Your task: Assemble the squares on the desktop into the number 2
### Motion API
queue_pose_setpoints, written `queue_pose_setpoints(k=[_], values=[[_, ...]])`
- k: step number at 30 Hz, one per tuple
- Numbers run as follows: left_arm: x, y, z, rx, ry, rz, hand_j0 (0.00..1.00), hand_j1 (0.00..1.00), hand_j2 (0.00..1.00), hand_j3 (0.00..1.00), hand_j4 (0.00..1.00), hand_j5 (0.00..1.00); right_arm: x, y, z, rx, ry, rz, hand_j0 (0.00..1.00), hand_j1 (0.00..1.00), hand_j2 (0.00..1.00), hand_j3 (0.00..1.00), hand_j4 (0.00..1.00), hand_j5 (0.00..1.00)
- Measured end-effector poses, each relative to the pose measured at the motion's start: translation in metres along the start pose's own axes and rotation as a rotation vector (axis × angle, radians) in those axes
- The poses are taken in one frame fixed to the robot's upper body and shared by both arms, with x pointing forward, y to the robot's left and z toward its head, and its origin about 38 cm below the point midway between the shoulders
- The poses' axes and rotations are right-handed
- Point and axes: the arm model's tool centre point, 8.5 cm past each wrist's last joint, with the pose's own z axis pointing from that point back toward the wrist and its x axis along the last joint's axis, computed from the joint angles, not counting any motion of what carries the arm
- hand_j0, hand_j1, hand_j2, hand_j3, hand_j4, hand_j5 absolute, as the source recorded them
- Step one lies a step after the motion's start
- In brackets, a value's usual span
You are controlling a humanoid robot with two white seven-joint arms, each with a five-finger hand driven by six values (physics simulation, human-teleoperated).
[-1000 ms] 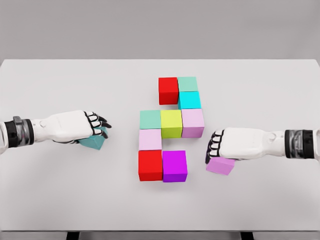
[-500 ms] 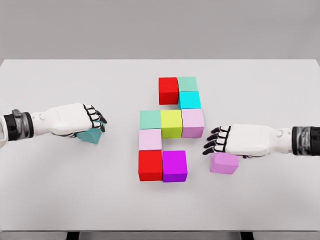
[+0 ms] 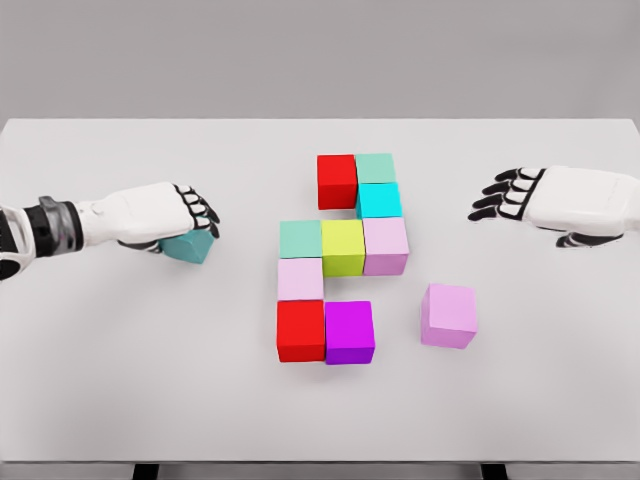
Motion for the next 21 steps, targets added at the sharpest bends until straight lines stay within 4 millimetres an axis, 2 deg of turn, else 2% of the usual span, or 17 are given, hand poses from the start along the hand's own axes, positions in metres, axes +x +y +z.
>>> queue_pose_setpoints(k=[2, 3, 6, 8, 11, 15, 21], values=[[-0.003, 0.004, -0.003, 0.005, 0.003, -0.003, 0.71, 0.71, 0.71, 0.71, 0.71, 0.71, -0.011, 0.001, 0.008, 0.037, 0.032, 0.013, 0.86, 0.86, 0.86, 0.86, 0.86, 0.86], [-0.003, 0.005, -0.005, 0.007, 0.004, 0.0, 0.71, 0.71, 0.71, 0.71, 0.71, 0.71, -0.012, 0.007, 0.008, 0.066, 0.036, 0.016, 0.86, 0.86, 0.86, 0.86, 0.86, 0.86], [-0.006, 0.007, -0.01, 0.013, 0.008, 0.004, 0.71, 0.71, 0.71, 0.71, 0.71, 0.71, -0.008, 0.03, 0.007, 0.148, 0.023, 0.008, 0.74, 0.74, 0.74, 0.74, 0.74, 0.74], [-0.008, 0.009, -0.011, 0.016, 0.011, 0.004, 0.71, 0.71, 0.71, 0.71, 0.71, 0.71, -0.003, 0.039, 0.005, 0.18, 0.01, 0.014, 0.64, 0.64, 0.64, 0.64, 0.64, 0.64], [-0.012, 0.013, -0.014, 0.023, 0.019, 0.003, 0.71, 0.71, 0.71, 0.71, 0.71, 0.71, 0.01, 0.048, -0.001, 0.214, -0.033, 0.032, 0.64, 0.64, 0.64, 0.64, 0.64, 0.64], [-0.018, 0.015, -0.017, 0.026, 0.033, 0.01, 0.71, 0.71, 0.71, 0.71, 0.71, 0.71, 0.025, 0.05, -0.008, 0.225, -0.082, 0.05, 0.64, 0.64, 0.64, 0.64, 0.64, 0.64], [-0.026, 0.021, -0.026, 0.036, 0.047, 0.019, 0.71, 0.71, 0.71, 0.71, 0.71, 0.71, 0.035, 0.052, -0.014, 0.234, -0.112, 0.067, 0.63, 0.63, 0.63, 0.63, 0.63, 0.63]])
